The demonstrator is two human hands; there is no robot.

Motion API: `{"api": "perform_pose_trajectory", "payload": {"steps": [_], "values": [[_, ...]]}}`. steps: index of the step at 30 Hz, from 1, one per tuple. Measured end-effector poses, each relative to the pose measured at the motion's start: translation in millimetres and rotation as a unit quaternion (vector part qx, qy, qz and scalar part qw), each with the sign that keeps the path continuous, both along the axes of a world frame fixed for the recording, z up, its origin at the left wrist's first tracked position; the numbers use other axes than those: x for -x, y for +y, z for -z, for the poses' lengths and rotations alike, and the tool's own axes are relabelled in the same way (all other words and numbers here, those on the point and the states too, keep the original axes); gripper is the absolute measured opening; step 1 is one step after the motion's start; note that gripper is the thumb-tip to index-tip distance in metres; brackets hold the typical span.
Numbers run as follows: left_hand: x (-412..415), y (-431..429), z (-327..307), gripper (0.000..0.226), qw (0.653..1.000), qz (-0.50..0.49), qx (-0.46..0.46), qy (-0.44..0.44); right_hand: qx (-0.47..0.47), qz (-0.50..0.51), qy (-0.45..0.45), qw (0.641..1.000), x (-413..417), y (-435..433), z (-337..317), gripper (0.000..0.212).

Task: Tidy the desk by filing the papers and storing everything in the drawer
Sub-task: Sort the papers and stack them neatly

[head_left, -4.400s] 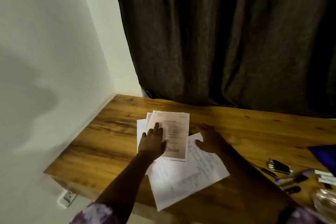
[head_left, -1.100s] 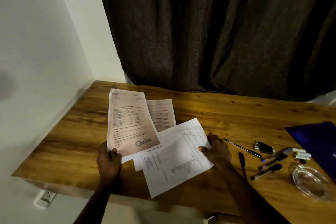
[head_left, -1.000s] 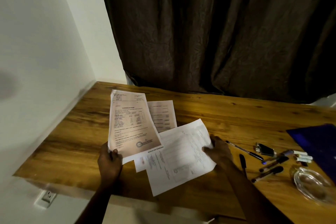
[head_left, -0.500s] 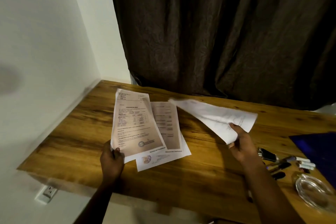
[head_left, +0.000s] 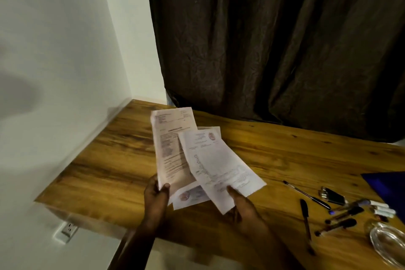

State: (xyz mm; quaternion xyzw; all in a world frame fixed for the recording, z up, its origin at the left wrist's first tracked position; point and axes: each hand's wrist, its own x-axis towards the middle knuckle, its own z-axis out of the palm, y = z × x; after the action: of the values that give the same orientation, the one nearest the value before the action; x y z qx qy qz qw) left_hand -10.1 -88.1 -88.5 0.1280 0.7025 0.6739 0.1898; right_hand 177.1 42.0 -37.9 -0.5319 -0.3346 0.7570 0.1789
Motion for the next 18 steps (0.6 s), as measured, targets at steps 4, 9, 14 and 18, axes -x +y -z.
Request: {"api": "perform_pose_trajectory", "payload": {"steps": [4,9,14,18], "values": [[-9.3,3.5,7.8,0.032,0.998,0.034,-0.016,-0.054,-0.030,-0.035,0.015,0.999,4.5,-18.1,-1.4,0.031],[-4.9,0.0,9.2,0.052,0.993,0.106,-0.003,-0.046,-0.061,-0.100,0.028,0.993,4.0,-27.1,-3.8,0.041],[-7.5,-3.4,1.9,0.044,0.987,0.161,-0.006,-0.030,-0.095,-0.144,0.042,0.984,6.5,-39.4,-4.8,0.045],[-4.5,-2.1,0.2,0.035,0.983,0.174,0.009,-0.050,-0.084,-0.157,0.045,0.983,5.0,-43.7,0.2,0.045]]}}
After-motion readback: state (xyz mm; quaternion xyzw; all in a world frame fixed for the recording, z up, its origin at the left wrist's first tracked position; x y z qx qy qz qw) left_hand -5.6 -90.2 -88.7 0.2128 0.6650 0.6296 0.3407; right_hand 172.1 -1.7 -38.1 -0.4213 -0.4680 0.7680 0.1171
